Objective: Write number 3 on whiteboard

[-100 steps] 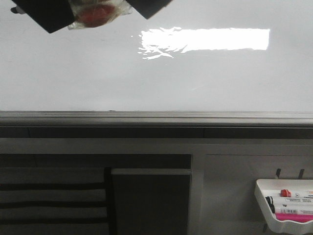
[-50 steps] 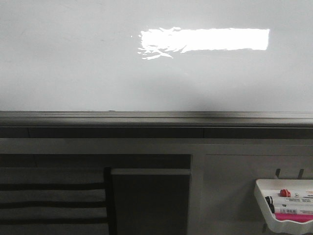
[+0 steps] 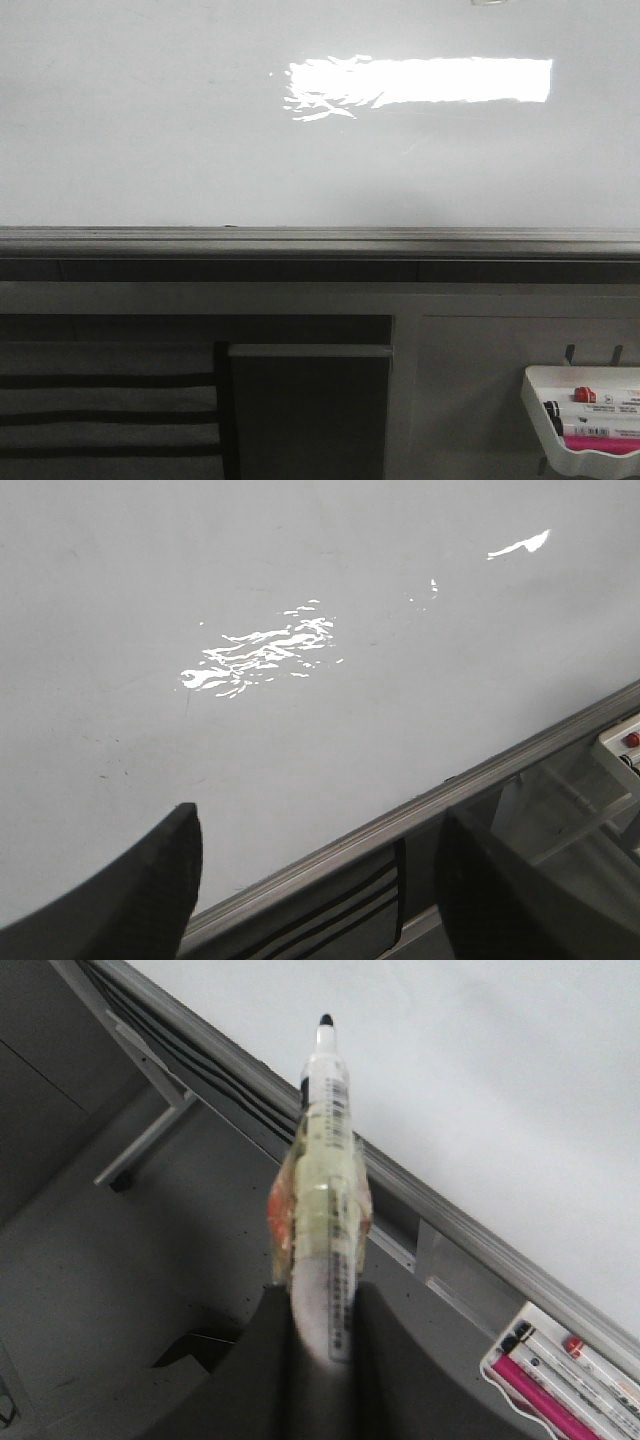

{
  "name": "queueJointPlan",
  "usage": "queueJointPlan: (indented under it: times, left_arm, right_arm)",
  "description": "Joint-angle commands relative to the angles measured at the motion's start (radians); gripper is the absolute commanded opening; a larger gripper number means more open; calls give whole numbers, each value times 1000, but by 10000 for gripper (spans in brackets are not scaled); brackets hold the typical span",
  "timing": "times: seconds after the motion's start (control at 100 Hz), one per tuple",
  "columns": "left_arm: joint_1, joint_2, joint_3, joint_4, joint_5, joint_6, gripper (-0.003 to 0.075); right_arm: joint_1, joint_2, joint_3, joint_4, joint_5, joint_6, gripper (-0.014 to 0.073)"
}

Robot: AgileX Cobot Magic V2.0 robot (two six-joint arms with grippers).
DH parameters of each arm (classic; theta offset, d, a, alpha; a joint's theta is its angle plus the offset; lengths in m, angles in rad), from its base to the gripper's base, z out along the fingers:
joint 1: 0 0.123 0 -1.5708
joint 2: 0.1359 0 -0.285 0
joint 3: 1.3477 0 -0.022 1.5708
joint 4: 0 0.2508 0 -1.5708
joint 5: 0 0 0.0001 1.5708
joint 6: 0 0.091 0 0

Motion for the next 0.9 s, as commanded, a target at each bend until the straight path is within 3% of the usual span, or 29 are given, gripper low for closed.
queueJointPlan:
  times: [0.0,0.2,0.31,0.47,0.89]
  left_arm:
    - [1,-3,-26,-21,-77,-12,449]
    - [1,-3,-26,-21,-77,-12,449]
    - [1,-3,-26,-21,-77,-12,449]
    - [1,-3,-26,-21,-77,-12,449]
    - [1,-3,-26,-21,-77,-12,448]
  right_arm:
    - [-8,23,-42,55,-48,12,-79]
    - [-3,188,-211,46,39,46,-79]
    - [68,261,-313,30,67,46,-79]
    - [174,358,-384,-147,4,167,-79]
    - [167,500,-419,-163,-126,167,-79]
